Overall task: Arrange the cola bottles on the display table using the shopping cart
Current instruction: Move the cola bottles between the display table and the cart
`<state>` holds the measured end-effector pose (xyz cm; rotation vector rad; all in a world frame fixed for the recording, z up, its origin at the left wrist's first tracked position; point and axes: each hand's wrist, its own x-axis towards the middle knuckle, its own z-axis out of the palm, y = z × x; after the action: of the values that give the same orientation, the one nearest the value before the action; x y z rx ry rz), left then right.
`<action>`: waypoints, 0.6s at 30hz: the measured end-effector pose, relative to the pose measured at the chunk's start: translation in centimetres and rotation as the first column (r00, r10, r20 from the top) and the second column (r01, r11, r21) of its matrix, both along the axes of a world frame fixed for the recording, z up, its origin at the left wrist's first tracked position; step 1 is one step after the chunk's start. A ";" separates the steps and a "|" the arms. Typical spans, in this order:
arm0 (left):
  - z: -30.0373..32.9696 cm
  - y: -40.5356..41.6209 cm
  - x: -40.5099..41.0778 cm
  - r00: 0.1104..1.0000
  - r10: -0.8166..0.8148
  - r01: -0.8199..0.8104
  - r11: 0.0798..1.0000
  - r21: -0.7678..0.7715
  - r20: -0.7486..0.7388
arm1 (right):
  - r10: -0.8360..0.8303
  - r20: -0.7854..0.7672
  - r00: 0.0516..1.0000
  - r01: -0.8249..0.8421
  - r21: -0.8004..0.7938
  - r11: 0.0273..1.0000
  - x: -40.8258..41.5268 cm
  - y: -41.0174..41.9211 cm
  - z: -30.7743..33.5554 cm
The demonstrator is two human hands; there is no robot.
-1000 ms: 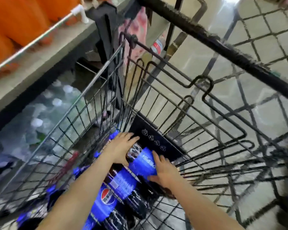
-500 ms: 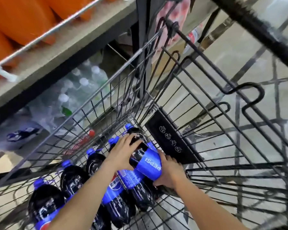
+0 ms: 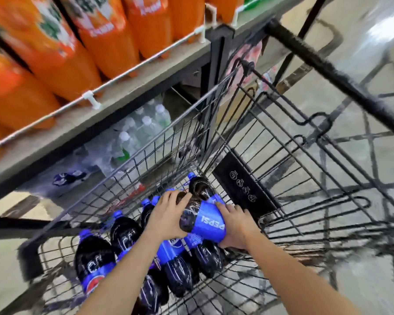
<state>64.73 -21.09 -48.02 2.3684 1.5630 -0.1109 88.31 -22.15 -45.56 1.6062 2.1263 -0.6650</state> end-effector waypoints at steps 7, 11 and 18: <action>9.5 -2.7 -3.4 0.991 -0.072 0.041 0.965 0.260 0.112 | -0.030 -0.086 0.996 0.047 0.199 0.979 -2.2 -4.0 7.7; 14.7 -4.4 -5.2 0.978 -0.130 0.067 0.937 0.342 0.163 | -0.034 -0.115 0.993 0.068 0.302 0.951 -3.7 -6.4 12.1; 21.4 -10.0 -8.0 0.937 -0.247 0.097 0.864 0.493 0.249 | -0.031 -0.156 0.987 0.104 0.486 0.868 -5.8 -13.6 19.8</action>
<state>56.77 -31.09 -26.60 2.7196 1.3344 0.6479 82.55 -35.79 -25.73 1.9473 2.5012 -0.2643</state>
